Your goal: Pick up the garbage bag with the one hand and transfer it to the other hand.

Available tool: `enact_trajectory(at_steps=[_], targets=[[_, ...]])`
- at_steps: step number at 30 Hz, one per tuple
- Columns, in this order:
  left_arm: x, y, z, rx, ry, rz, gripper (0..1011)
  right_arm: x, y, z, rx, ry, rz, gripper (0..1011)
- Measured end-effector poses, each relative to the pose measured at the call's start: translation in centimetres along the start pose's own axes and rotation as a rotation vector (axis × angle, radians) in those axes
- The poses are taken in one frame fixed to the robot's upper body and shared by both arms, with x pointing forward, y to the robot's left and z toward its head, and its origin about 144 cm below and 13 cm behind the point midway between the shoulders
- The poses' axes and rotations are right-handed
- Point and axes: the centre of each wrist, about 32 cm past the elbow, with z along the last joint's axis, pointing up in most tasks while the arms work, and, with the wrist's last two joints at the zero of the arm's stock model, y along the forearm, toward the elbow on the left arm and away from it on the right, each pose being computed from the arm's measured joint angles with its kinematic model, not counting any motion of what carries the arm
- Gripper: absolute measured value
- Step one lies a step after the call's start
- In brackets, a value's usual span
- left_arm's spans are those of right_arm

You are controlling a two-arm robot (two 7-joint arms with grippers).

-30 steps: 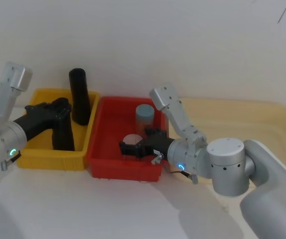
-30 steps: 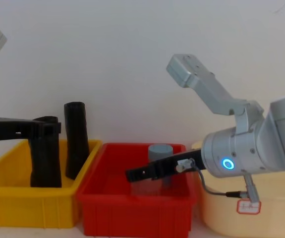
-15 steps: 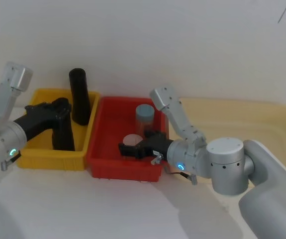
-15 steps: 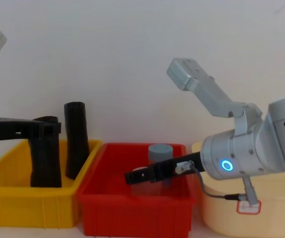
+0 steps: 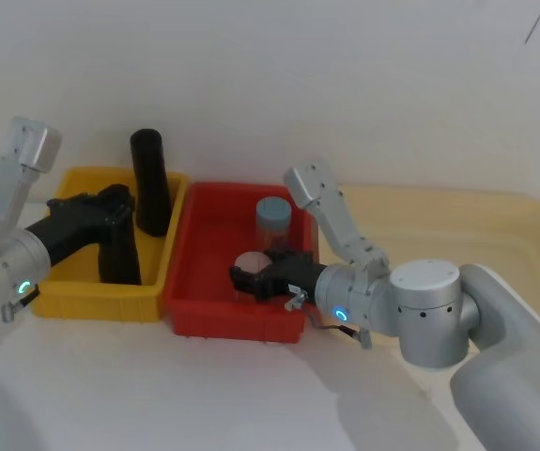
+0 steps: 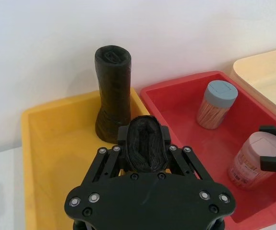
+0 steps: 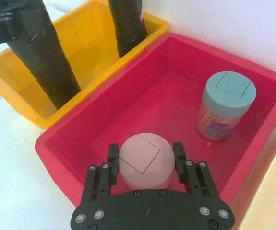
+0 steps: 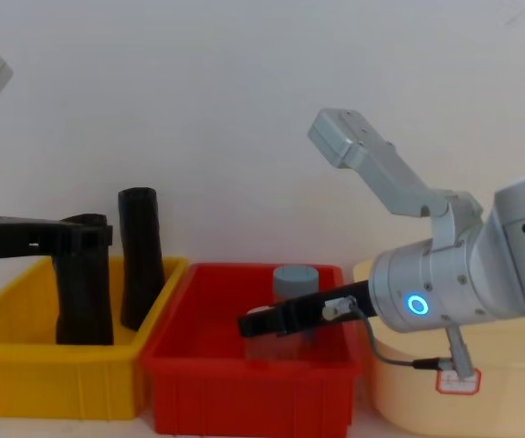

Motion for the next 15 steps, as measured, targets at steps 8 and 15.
enact_trajectory(at_steps=[8, 15], targets=[[0.00, 0.00, 0.00, 0.000, 0.000, 0.000, 353, 0.02, 0.01, 0.00, 0.000, 0.002, 0.001, 650], [-0.07, 0.06, 0.05, -0.004, -0.003, 0.001, 353, -0.03, -0.08, -0.02, 0.005, 0.003, 0.002, 650]])
